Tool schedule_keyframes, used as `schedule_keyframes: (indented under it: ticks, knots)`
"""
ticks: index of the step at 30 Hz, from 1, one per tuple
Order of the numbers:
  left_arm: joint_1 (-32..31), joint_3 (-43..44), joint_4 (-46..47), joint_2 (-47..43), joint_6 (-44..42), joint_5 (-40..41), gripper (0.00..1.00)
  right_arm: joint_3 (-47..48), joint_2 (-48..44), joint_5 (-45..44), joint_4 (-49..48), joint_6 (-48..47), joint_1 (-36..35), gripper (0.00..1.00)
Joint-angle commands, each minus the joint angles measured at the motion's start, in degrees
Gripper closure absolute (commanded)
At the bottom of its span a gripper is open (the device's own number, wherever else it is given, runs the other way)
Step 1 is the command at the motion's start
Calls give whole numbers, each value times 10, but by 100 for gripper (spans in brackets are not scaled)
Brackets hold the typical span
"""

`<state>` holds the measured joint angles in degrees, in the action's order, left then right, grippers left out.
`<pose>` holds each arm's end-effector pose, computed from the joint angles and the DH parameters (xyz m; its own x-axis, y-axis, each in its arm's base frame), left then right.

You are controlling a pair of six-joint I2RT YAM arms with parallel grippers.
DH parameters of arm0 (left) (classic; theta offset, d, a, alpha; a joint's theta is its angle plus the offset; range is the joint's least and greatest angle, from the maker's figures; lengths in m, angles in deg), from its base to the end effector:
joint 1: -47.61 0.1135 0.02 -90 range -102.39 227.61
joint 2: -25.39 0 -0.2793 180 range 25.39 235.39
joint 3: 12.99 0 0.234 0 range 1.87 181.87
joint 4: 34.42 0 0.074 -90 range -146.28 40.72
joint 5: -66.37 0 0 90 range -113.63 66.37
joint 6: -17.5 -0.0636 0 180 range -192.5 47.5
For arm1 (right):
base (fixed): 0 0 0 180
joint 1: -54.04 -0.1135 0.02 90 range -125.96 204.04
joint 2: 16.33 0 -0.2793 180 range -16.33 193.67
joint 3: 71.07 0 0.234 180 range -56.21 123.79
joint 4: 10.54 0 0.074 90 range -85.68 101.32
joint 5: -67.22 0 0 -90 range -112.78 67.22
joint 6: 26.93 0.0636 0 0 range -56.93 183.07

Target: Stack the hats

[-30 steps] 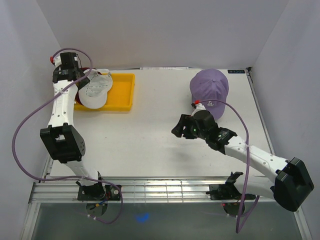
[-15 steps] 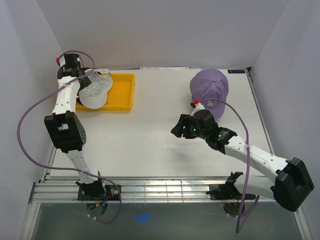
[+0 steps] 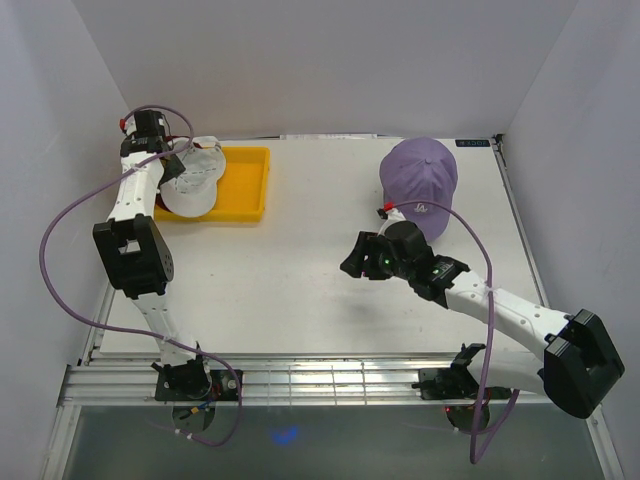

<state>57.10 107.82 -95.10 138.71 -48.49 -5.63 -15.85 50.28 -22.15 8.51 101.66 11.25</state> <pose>0.4338 0.0924 0.2928 -0.5832 -0.4898 -0.6480 -0.6314 0.7753 -0.0178 0.1882 0.1752 0.2539 -0.7186 0.1847 -0.6704 -0.3045 0.7832 0.5421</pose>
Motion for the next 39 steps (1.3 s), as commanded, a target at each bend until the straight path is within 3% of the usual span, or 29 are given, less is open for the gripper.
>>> schedule_keyframes:
  ticks: [1,13,21,30,35,39]
  knots:
    - [3,13,13,-19,-9,6,36,-4,3,10,-25,-5,-3,38]
    - [3,-5,16,-13,-22,-21,50,7,8,13,-20,-9,-3,38]
    - [3,-4,18,-11,-27,-49,68,31,19,12,-3,-18,-3,38]
    - [1,-3,20,-11,-29,-79,81,62,29,10,16,-38,-3,38]
    - [-1,12,20,-14,-32,-97,100,102,43,-1,35,-59,-3,38]
    - [-7,27,21,-17,-36,-111,100,124,52,-4,46,-75,-3,38]
